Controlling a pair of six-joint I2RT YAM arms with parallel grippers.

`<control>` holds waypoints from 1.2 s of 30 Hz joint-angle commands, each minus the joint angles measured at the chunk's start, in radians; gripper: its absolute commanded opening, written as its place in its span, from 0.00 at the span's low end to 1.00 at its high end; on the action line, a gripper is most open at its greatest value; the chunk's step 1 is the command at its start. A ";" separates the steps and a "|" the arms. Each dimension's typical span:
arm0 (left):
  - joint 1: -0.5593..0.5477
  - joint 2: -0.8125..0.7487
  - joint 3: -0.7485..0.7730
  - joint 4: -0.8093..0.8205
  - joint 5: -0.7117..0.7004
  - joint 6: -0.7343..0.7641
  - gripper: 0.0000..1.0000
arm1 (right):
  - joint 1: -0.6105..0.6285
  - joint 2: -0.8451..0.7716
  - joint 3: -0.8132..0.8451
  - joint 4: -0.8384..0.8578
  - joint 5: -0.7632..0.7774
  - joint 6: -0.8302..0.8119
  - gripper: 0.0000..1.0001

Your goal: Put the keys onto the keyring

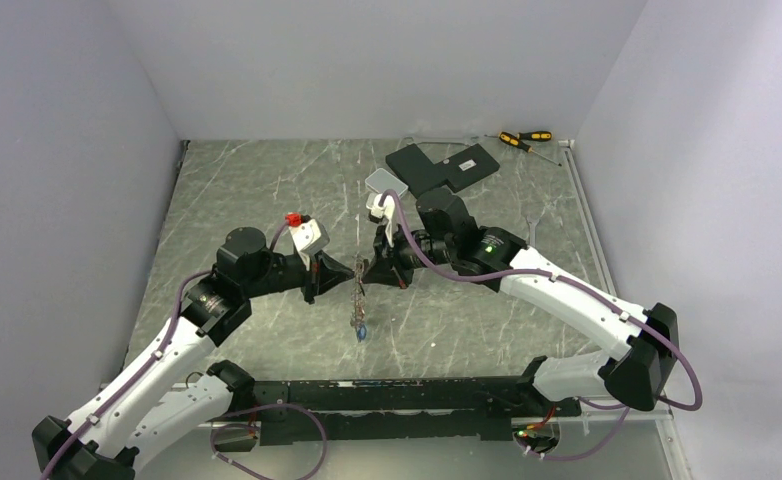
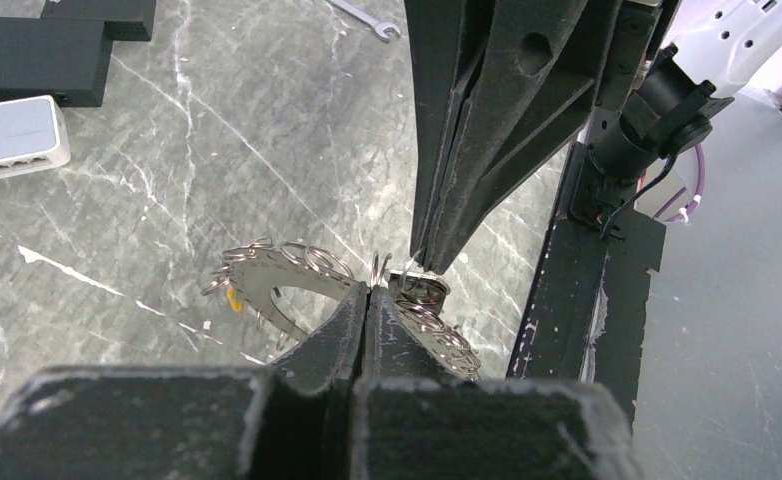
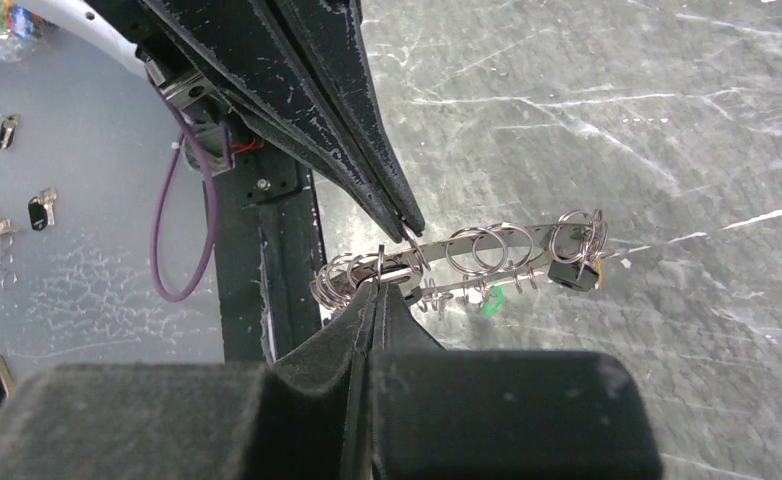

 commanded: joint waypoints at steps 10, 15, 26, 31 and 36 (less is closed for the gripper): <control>-0.006 -0.025 0.028 0.066 0.034 0.015 0.00 | 0.000 0.004 0.048 0.049 0.063 0.036 0.00; -0.006 -0.026 0.027 0.067 0.037 0.016 0.00 | -0.016 0.004 0.046 0.054 0.062 0.059 0.00; -0.006 -0.030 0.026 0.067 0.041 0.023 0.00 | -0.024 -0.005 0.039 0.055 0.064 0.065 0.00; -0.006 -0.034 0.025 0.069 0.040 0.024 0.00 | -0.024 -0.004 0.034 0.057 0.058 0.068 0.00; -0.006 -0.043 0.024 0.069 0.030 0.027 0.00 | -0.024 -0.004 0.030 0.056 0.059 0.072 0.00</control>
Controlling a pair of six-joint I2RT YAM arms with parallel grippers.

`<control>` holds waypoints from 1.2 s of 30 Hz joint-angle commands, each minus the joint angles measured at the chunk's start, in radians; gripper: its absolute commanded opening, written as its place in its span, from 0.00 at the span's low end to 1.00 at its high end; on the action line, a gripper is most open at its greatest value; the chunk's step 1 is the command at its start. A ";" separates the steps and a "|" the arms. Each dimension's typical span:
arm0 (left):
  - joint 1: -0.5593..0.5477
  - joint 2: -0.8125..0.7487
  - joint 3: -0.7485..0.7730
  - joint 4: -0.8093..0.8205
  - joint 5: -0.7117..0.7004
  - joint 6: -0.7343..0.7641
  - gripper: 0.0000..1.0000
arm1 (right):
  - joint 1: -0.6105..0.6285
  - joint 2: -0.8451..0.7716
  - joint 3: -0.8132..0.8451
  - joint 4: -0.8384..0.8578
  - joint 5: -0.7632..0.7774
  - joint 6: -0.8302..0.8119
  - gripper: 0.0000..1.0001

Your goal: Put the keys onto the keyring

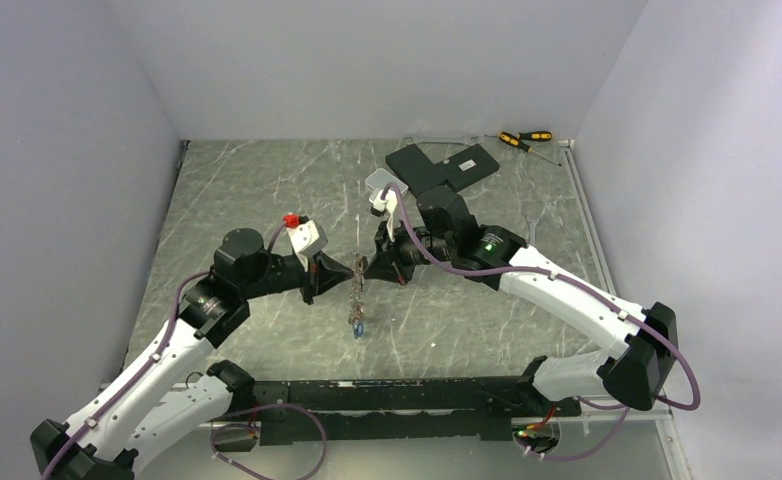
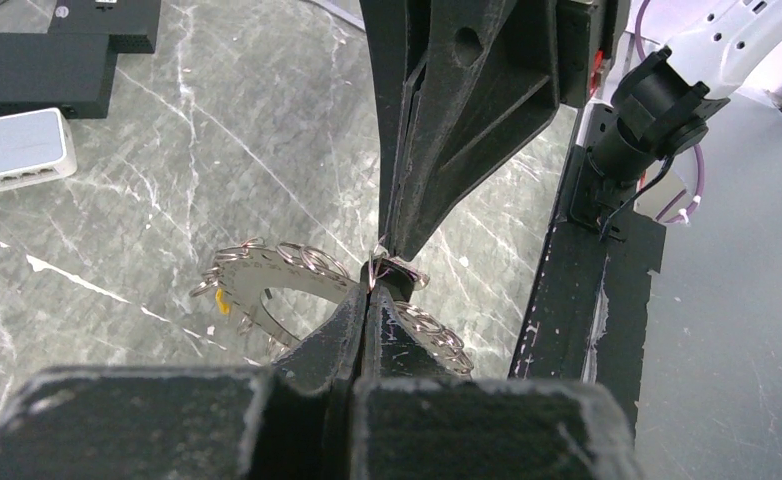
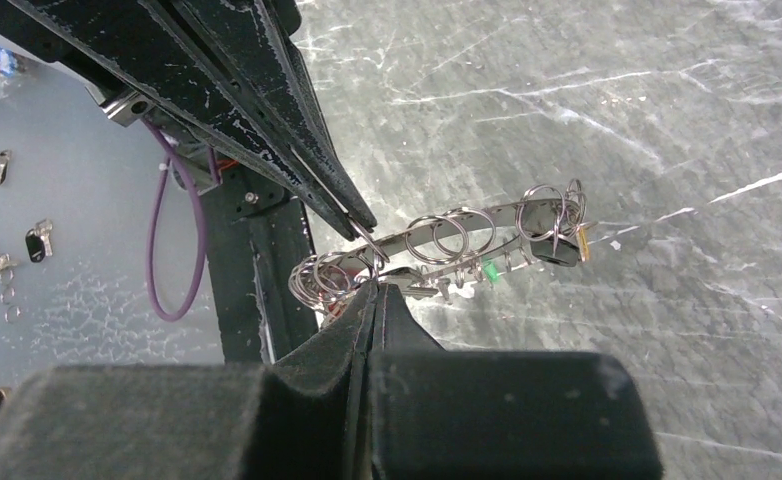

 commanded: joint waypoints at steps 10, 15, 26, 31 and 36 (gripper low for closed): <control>-0.006 -0.043 0.020 0.075 0.021 0.023 0.00 | -0.006 -0.012 0.023 0.053 0.007 0.018 0.00; -0.006 -0.044 0.020 0.076 0.021 0.023 0.00 | -0.006 -0.017 0.029 0.051 0.020 0.024 0.02; -0.006 -0.047 0.020 0.076 0.024 0.023 0.00 | -0.007 -0.090 -0.006 0.071 0.023 -0.036 0.50; -0.006 -0.054 0.017 0.082 0.036 0.024 0.00 | -0.006 -0.181 -0.153 0.247 0.062 -0.052 0.52; -0.006 -0.067 0.009 0.095 0.059 0.024 0.00 | -0.006 -0.235 -0.289 0.434 0.001 -0.152 0.52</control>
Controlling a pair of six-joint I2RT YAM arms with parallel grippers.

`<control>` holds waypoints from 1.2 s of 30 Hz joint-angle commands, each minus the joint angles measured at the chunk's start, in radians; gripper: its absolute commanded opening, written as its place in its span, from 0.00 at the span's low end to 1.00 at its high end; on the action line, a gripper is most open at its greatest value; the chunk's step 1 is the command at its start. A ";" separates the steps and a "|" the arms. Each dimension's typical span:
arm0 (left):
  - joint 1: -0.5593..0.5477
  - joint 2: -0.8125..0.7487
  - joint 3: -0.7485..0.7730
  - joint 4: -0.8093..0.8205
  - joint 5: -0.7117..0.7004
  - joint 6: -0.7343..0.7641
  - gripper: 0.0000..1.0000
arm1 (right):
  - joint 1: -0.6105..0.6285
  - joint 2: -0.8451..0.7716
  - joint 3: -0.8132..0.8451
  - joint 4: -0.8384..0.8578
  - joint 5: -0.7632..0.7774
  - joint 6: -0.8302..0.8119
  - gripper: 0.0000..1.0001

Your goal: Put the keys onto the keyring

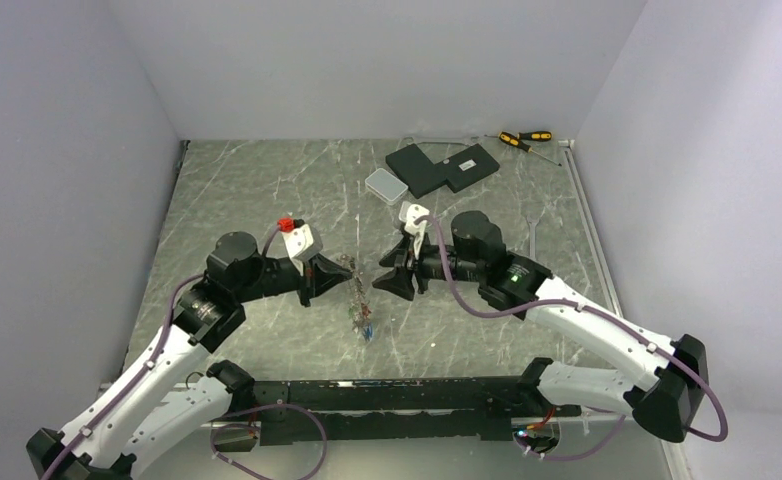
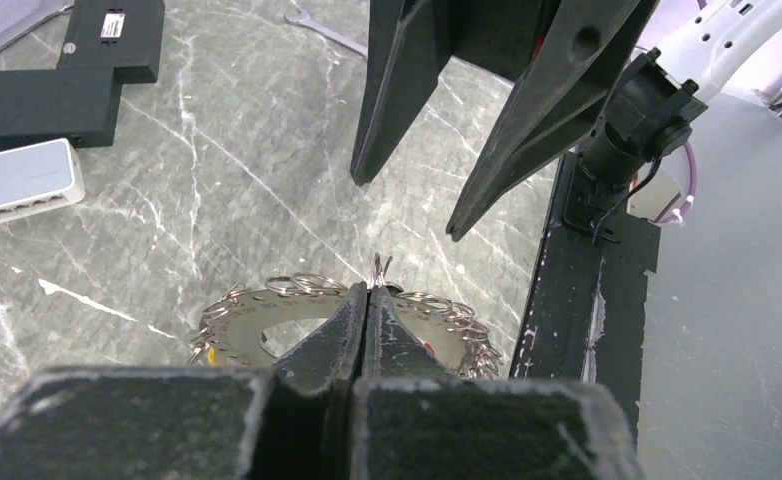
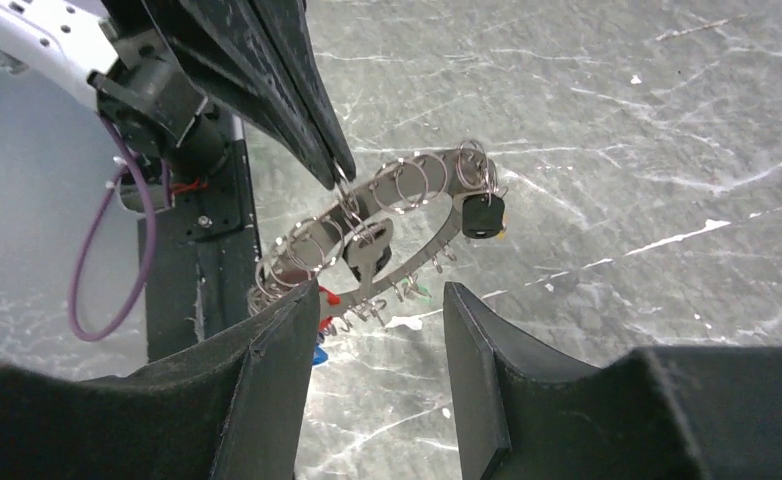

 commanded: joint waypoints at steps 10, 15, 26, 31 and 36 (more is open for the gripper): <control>-0.004 -0.057 -0.024 0.161 0.145 0.003 0.00 | -0.003 -0.022 -0.108 0.331 -0.208 -0.137 0.49; -0.003 -0.063 -0.032 0.176 0.176 -0.004 0.00 | -0.004 -0.014 -0.098 0.342 -0.253 -0.136 0.48; -0.004 -0.081 -0.041 0.205 0.176 -0.008 0.00 | -0.003 0.029 -0.070 0.346 -0.300 -0.102 0.42; -0.004 -0.081 -0.038 0.196 0.169 -0.001 0.00 | -0.003 0.043 -0.052 0.349 -0.313 -0.086 0.38; -0.004 -0.082 -0.037 0.190 0.154 0.000 0.00 | -0.003 0.045 -0.043 0.357 -0.326 -0.063 0.33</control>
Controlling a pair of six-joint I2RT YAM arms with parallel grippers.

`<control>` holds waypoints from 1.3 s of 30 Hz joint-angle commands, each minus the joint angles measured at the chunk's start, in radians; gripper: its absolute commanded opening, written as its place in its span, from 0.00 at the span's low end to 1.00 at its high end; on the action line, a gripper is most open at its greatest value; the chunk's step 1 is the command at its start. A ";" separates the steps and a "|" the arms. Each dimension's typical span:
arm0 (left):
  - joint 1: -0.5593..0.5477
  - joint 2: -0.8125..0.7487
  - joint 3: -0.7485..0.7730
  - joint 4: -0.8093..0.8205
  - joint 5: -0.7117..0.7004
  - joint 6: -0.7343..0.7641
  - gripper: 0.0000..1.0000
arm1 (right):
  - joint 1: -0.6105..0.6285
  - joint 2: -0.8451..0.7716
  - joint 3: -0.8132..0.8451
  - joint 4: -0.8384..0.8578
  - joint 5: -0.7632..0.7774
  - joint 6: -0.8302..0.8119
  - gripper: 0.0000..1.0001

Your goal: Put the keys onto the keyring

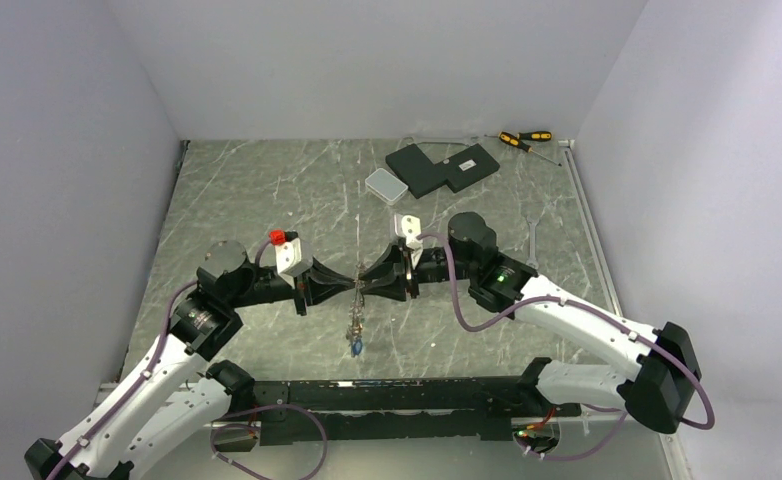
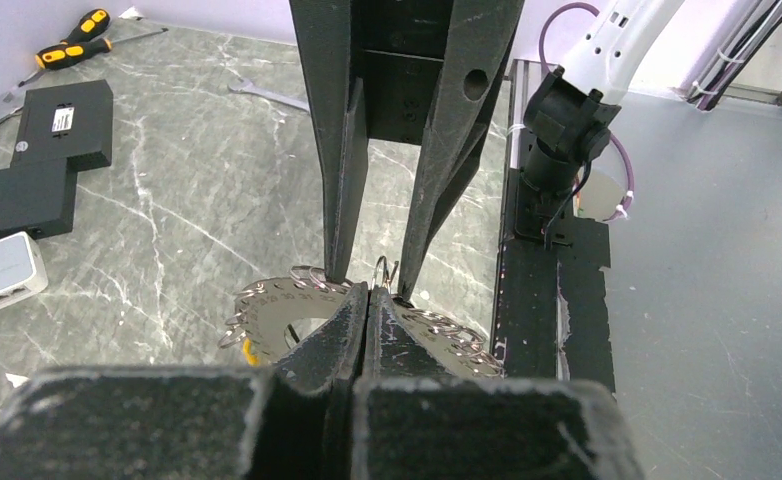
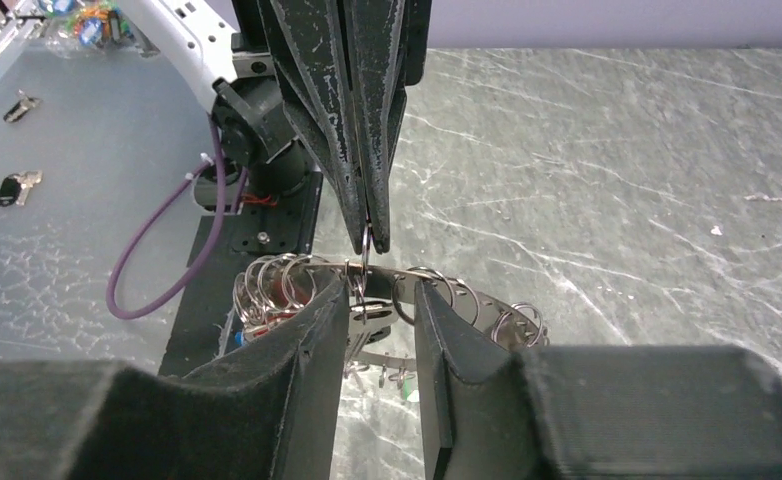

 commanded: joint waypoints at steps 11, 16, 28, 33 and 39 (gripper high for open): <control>-0.003 -0.018 0.016 0.071 -0.029 0.006 0.00 | -0.003 0.012 0.066 0.051 -0.054 0.021 0.25; -0.003 -0.018 0.016 0.071 -0.032 0.006 0.00 | -0.003 0.016 0.070 0.052 -0.053 0.024 0.26; -0.003 -0.025 0.015 0.071 -0.035 0.006 0.00 | -0.003 0.033 0.091 0.014 -0.046 0.024 0.27; -0.003 -0.030 0.012 0.071 -0.038 0.006 0.00 | -0.003 0.035 0.094 0.001 -0.041 0.020 0.29; -0.002 -0.031 0.011 0.072 -0.039 0.006 0.00 | -0.003 0.031 0.093 0.006 -0.041 0.025 0.27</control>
